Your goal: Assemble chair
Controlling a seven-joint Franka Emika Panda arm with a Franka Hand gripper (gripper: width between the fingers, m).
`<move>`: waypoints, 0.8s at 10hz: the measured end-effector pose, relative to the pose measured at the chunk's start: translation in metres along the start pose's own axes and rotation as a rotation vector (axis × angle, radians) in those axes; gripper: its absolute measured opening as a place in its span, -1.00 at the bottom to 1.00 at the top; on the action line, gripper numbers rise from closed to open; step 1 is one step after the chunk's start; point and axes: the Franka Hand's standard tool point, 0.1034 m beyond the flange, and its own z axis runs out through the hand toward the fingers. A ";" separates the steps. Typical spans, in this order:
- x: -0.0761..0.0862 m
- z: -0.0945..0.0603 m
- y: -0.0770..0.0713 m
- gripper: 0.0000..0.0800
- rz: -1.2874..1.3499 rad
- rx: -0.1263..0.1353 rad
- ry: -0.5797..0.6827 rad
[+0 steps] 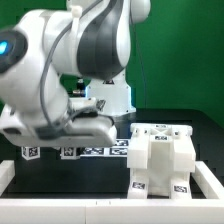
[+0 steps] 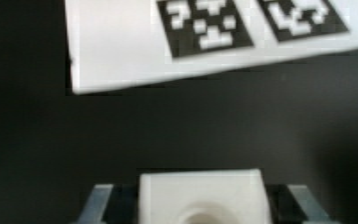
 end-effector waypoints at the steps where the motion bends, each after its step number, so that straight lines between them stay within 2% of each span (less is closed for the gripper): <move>1: -0.006 0.007 0.004 -0.31 0.000 -0.005 0.097; 2: -0.012 0.009 0.004 -0.30 0.007 0.000 0.097; 3: -0.002 0.005 0.006 -0.30 0.005 -0.017 0.180; 5: -0.001 0.014 0.009 -0.30 0.013 -0.041 0.328; 7: 0.001 0.024 0.008 -0.30 0.011 -0.083 0.461; 8: 0.003 0.023 0.012 -0.30 0.012 -0.113 0.558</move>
Offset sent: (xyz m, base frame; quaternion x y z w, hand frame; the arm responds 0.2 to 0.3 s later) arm 0.0000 0.0000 0.0000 0.0000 0.1938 0.0000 0.9810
